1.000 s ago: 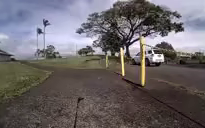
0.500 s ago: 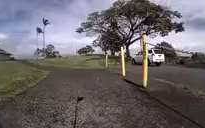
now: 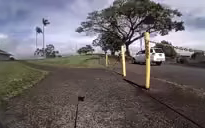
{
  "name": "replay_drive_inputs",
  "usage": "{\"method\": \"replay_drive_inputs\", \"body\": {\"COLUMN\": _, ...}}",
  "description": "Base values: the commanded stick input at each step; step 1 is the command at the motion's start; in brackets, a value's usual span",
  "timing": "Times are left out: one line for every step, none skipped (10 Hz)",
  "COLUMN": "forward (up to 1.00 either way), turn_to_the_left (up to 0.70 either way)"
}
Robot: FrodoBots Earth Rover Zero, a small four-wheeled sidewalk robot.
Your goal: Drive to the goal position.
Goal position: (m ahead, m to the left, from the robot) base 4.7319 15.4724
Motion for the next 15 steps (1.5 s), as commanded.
{"method": "replay_drive_inputs", "body": {"forward": 0.3, "turn_to_the_left": 0.0}}
{"method": "replay_drive_inputs", "body": {"forward": 0.3, "turn_to_the_left": 0.03}}
{"method": "replay_drive_inputs", "body": {"forward": 0.3, "turn_to_the_left": 0.6}}
{"method": "replay_drive_inputs", "body": {"forward": 0.3, "turn_to_the_left": 0.6}}
{"method": "replay_drive_inputs", "body": {"forward": 0.3, "turn_to_the_left": 0.6}}
{"method": "replay_drive_inputs", "body": {"forward": 0.3, "turn_to_the_left": 0.6}}
{"method": "replay_drive_inputs", "body": {"forward": 0.3, "turn_to_the_left": 0.6}}
{"method": "replay_drive_inputs", "body": {"forward": 0.3, "turn_to_the_left": 0.6}}
{"method": "replay_drive_inputs", "body": {"forward": 0.3, "turn_to_the_left": 0.6}}
{"method": "replay_drive_inputs", "body": {"forward": 0.3, "turn_to_the_left": 0.49}}
{"method": "replay_drive_inputs", "body": {"forward": 0.3, "turn_to_the_left": 0.17}}
{"method": "replay_drive_inputs", "body": {"forward": 0.3, "turn_to_the_left": 0.0}}
{"method": "replay_drive_inputs", "body": {"forward": 0.3, "turn_to_the_left": 0.0}}
{"method": "replay_drive_inputs", "body": {"forward": 0.3, "turn_to_the_left": 0.0}}
{"method": "replay_drive_inputs", "body": {"forward": 0.3, "turn_to_the_left": 0.0}}
